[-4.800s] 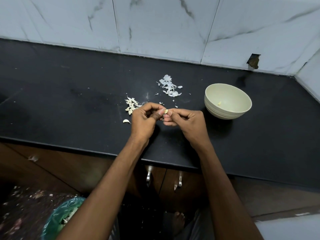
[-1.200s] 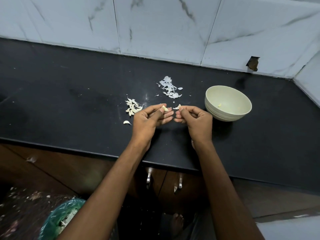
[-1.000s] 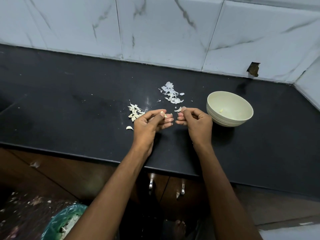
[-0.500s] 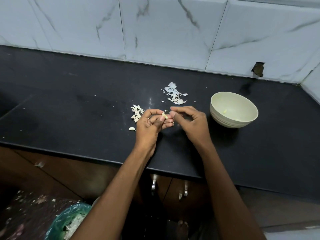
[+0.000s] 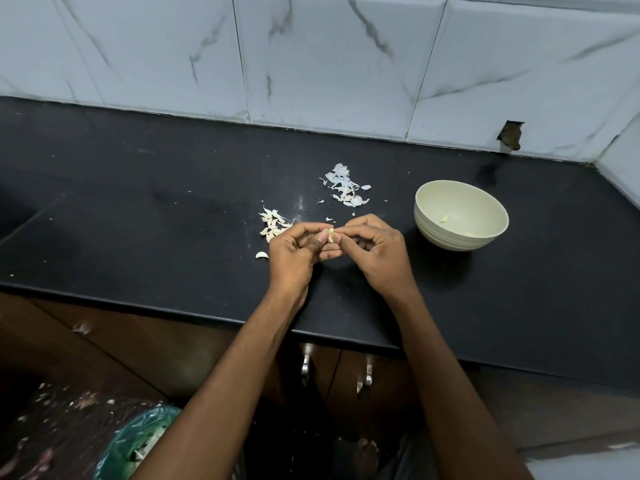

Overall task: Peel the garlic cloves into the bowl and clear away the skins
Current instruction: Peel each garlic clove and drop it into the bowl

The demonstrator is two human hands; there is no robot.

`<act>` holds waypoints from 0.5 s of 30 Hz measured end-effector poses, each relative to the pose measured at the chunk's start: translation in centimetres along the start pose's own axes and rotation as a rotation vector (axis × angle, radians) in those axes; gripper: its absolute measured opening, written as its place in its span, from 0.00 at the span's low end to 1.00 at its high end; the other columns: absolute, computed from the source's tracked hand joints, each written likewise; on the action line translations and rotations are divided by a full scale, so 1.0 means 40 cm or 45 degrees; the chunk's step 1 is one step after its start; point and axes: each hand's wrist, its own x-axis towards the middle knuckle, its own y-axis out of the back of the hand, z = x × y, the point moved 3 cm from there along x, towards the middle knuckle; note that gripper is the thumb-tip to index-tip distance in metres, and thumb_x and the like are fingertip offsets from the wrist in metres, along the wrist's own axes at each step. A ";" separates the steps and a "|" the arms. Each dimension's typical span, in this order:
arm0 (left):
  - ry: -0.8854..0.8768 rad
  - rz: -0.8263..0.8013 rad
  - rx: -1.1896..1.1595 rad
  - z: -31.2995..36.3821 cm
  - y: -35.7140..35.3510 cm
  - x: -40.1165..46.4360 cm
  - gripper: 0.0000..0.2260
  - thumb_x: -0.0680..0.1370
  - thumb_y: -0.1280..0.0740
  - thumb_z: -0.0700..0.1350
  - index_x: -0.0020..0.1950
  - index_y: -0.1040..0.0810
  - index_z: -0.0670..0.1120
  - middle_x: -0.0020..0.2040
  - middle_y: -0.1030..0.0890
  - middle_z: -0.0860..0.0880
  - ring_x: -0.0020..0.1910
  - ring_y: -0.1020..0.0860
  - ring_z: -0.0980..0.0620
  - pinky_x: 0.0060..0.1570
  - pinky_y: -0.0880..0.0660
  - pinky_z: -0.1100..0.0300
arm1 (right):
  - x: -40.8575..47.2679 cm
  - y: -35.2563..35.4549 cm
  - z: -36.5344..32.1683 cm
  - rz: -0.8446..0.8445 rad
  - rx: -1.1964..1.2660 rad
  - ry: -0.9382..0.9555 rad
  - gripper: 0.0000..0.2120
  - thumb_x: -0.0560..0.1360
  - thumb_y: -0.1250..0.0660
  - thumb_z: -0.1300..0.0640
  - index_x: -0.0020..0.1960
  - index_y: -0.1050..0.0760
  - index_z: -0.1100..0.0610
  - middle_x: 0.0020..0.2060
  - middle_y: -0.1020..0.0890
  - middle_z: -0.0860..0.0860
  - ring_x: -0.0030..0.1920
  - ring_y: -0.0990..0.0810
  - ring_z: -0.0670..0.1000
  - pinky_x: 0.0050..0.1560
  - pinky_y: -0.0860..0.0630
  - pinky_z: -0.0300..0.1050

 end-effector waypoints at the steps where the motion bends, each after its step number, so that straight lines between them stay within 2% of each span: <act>1: -0.002 0.001 0.004 0.000 0.001 0.000 0.04 0.81 0.33 0.30 0.52 0.19 0.33 0.39 0.15 0.41 0.36 0.15 0.47 0.41 0.16 0.58 | 0.000 -0.001 0.001 -0.011 0.016 -0.008 0.05 0.76 0.24 0.62 0.52 0.12 0.58 0.46 0.17 0.53 0.42 0.18 0.53 0.42 0.22 0.49; 5: -0.006 -0.012 0.019 -0.002 0.002 0.000 0.05 0.81 0.35 0.29 0.51 0.20 0.34 0.38 0.14 0.41 0.35 0.16 0.47 0.41 0.16 0.58 | 0.001 0.000 0.002 -0.046 0.087 -0.040 0.06 0.77 0.25 0.65 0.54 0.13 0.62 0.48 0.17 0.57 0.48 0.16 0.56 0.49 0.19 0.51; 11: -0.027 0.003 0.066 -0.003 0.001 0.001 0.05 0.81 0.34 0.30 0.51 0.18 0.34 0.38 0.15 0.42 0.34 0.16 0.48 0.40 0.17 0.59 | 0.000 0.002 0.000 -0.015 0.080 -0.025 0.06 0.76 0.24 0.67 0.50 0.13 0.59 0.46 0.16 0.57 0.45 0.16 0.58 0.47 0.20 0.45; 15: -0.039 0.036 0.104 -0.009 -0.001 0.006 0.05 0.80 0.32 0.31 0.54 0.17 0.32 0.43 0.15 0.38 0.40 0.17 0.47 0.40 0.19 0.61 | 0.002 0.002 0.001 0.014 0.048 -0.047 0.06 0.77 0.25 0.62 0.49 0.14 0.51 0.46 0.16 0.53 0.45 0.17 0.59 0.48 0.19 0.55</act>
